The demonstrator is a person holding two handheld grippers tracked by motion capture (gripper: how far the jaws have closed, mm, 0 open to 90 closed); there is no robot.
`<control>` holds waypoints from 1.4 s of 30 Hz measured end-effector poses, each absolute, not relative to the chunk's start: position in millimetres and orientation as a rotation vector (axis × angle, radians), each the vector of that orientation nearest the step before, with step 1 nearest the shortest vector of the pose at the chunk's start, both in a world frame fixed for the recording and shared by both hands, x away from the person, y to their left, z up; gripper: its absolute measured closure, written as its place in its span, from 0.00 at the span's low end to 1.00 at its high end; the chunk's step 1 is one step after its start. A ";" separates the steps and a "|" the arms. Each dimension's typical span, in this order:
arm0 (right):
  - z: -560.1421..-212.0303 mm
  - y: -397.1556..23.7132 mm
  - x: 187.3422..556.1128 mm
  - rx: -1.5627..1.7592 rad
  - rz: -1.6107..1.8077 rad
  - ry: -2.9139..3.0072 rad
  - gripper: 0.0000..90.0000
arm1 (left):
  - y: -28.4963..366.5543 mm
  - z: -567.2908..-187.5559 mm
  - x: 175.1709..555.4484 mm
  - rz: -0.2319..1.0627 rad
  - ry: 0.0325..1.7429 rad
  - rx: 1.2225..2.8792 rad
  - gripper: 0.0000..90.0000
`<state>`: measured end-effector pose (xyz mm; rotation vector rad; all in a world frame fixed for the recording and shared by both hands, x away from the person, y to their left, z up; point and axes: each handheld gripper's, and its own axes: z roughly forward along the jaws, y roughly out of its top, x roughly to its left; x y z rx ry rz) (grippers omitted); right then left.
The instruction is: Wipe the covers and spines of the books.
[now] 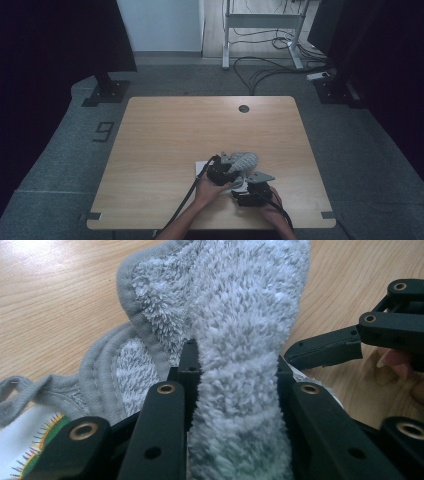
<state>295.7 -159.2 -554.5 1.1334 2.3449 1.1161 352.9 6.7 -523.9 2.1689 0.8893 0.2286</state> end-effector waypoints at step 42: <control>-554.5 -160.0 295.1 1.124 1.113 2.346 0.22 | 29.1 -499.2 361.0 0.330 0.924 2.124 0.77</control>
